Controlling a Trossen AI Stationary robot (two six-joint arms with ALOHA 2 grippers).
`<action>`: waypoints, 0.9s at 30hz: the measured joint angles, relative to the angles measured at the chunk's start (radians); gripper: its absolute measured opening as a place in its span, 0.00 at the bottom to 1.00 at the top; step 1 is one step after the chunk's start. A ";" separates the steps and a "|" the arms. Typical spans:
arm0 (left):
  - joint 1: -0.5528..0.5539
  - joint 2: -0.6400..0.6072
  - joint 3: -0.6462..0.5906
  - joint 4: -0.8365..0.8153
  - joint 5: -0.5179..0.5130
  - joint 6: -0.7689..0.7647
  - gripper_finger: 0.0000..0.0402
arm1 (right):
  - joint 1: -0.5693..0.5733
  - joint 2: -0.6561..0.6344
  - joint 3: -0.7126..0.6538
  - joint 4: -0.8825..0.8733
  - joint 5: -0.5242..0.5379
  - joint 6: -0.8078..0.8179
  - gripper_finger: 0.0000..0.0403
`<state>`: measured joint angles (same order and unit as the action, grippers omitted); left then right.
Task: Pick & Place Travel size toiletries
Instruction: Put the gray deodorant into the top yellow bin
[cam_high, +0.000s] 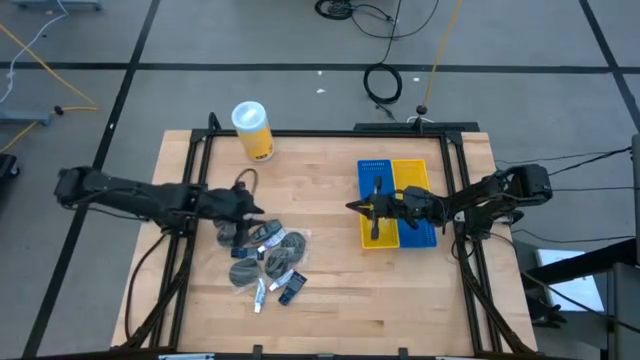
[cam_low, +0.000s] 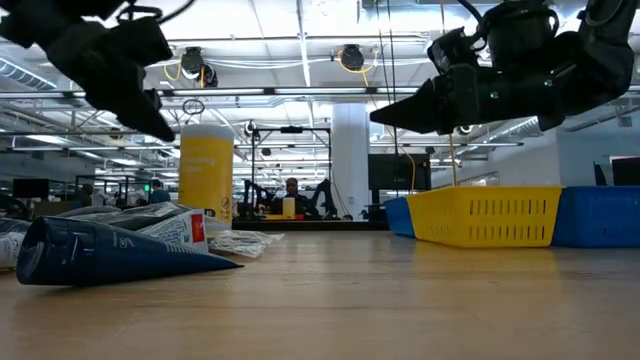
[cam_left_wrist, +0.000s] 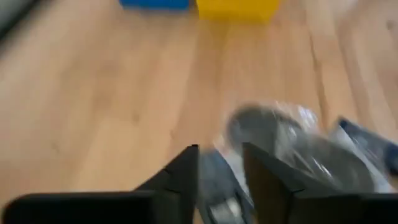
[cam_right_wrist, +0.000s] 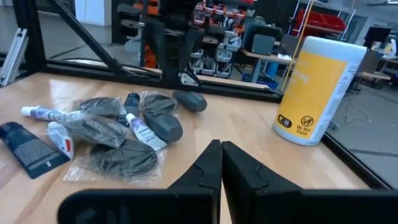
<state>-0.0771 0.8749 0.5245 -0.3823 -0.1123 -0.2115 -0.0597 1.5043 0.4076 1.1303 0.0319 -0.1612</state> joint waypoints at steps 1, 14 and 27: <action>-0.007 0.023 0.018 -0.043 0.017 -0.030 0.43 | 0.000 0.000 0.000 0.003 -0.001 0.000 0.00; -0.116 0.351 -0.012 -0.032 -0.118 -0.428 0.77 | 0.012 -0.001 0.000 -0.006 -0.006 0.078 0.00; -0.081 0.599 -0.022 0.400 -0.141 -0.246 0.50 | 0.097 -0.001 0.000 -0.007 -0.006 0.050 0.00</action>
<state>-0.1578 1.4737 0.5026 0.0175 -0.2532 -0.4578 0.0371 1.5036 0.4080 1.1236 0.0254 -0.1107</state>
